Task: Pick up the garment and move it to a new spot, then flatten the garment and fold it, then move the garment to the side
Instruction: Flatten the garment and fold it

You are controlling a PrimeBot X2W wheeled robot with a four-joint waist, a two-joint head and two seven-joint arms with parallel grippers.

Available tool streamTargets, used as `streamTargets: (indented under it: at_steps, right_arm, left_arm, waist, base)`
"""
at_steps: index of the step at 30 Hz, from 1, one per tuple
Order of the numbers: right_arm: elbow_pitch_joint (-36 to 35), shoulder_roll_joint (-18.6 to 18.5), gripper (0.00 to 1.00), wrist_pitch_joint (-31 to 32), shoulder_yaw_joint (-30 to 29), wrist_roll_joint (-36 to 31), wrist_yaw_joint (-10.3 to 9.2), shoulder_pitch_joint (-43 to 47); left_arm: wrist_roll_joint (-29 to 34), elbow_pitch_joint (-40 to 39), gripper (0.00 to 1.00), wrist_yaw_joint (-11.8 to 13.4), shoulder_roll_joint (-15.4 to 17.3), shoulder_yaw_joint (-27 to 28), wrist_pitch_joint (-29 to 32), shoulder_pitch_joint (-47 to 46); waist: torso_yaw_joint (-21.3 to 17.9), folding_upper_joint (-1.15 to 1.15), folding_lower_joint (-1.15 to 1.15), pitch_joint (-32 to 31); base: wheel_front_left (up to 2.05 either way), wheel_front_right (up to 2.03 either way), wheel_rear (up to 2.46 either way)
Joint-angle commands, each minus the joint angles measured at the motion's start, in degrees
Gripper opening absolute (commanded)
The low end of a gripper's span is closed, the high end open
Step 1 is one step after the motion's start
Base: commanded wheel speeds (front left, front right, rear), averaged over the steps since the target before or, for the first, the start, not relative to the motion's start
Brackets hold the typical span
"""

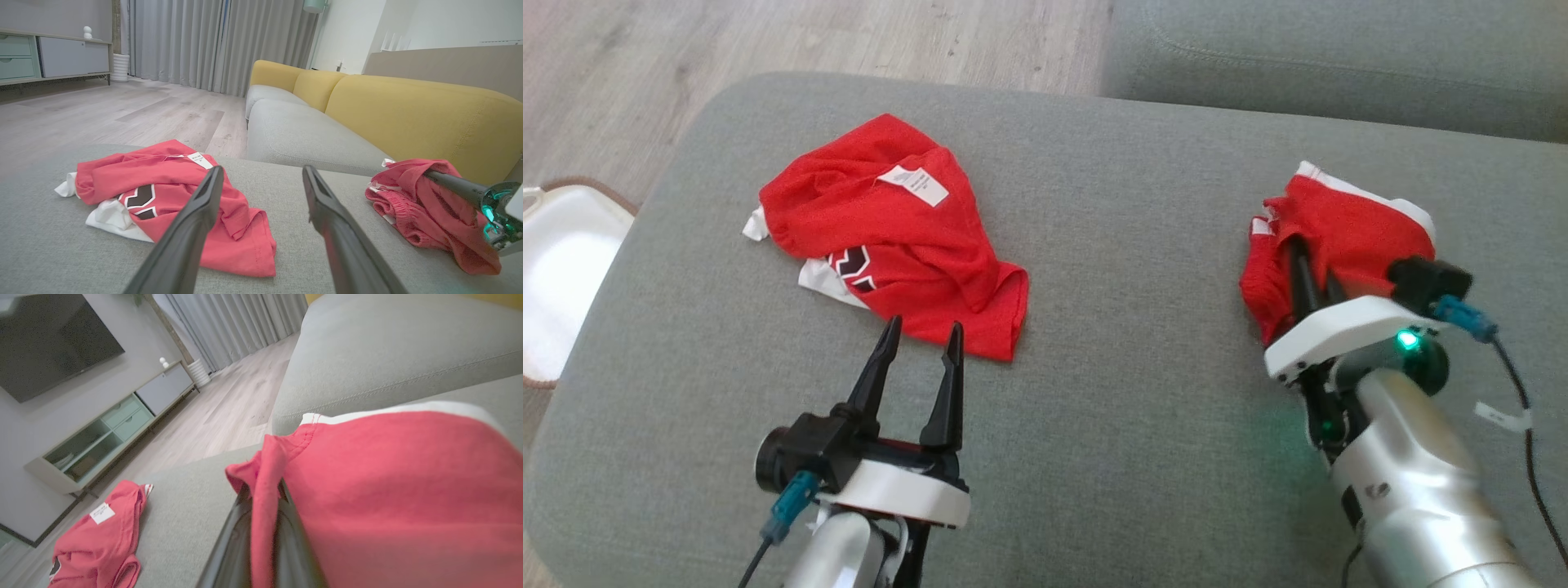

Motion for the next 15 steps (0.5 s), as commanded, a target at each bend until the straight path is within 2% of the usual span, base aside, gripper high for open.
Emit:
streamTargets:
  at_steps: [1, 4, 5, 6, 7, 12, 13, 15]
  right_arm:
    - [-0.59, 0.73, 0.0, -0.02, 3.1, 0.6, -0.04, -1.96]
    - [0.88, 0.73, 0.0, 0.18, 6.34, 1.11, -0.04, -2.22]
    - [1.27, 0.73, 0.24, 0.54, 7.76, 1.43, -0.04, -2.23]
    - [2.11, 0.73, 0.89, 1.06, 8.93, 1.55, -0.04, -2.2]
    - [2.87, 0.73, 1.0, 1.94, 10.47, 1.55, -0.04, -2.22]
    - [1.82, 0.73, 1.0, 3.71, 19.41, 2.94, -0.04, -1.77]
    - [1.82, 0.73, 1.0, 3.71, 19.41, 2.94, -0.04, -1.77]
    - [0.3, 0.73, 1.0, 2.33, 23.08, 2.89, -0.04, -1.98]
  left_arm:
    - [0.25, -1.4, 1.0, 0.0, 0.19, 1.67, -0.29, -2.05]
    - [0.09, -1.45, 1.0, 0.1, 0.19, 1.59, -0.29, -2.22]
    - [0.05, -1.48, 1.0, 0.16, 0.19, 1.58, -0.29, -2.27]
    - [0.01, -1.51, 1.0, 0.23, 0.19, 1.62, -0.29, -2.28]
    - [-0.05, -1.53, 1.0, 0.3, 0.19, 1.67, -0.29, -2.29]
    - [-0.19, -1.63, 1.0, 0.58, 0.19, 2.17, -0.29, -2.33]
    - [-0.19, -1.63, 1.0, 0.58, 0.19, 2.17, -0.29, -2.33]
    - [-0.14, -1.8, 1.0, 0.61, 0.19, 2.61, -0.29, -2.52]
  waist:
    - [0.38, 0.0, 0.0, 0.37]
    - [0.56, 0.0, 0.0, 0.66]
    - [0.57, 0.0, 0.0, 0.73]
    - [0.5, 0.0, 0.0, 0.78]
    - [0.4, 0.0, 0.0, 0.82]
    - [-0.98, 0.0, 0.0, 0.75]
    - [-0.98, 0.0, 0.0, 0.75]
    - [-2.31, 0.0, 0.0, 0.47]
  base:
    - [0.0, 0.0, 0.0]
    - [0.0, 0.0, 0.0]
    - [0.0, 0.0, 0.0]
    - [0.0, 0.0, 0.0]
    - [0.0, 0.0, 0.0]
    - [0.0, 0.0, 0.0]
    - [0.0, 0.0, 0.0]
    - [0.0, 0.0, 0.0]
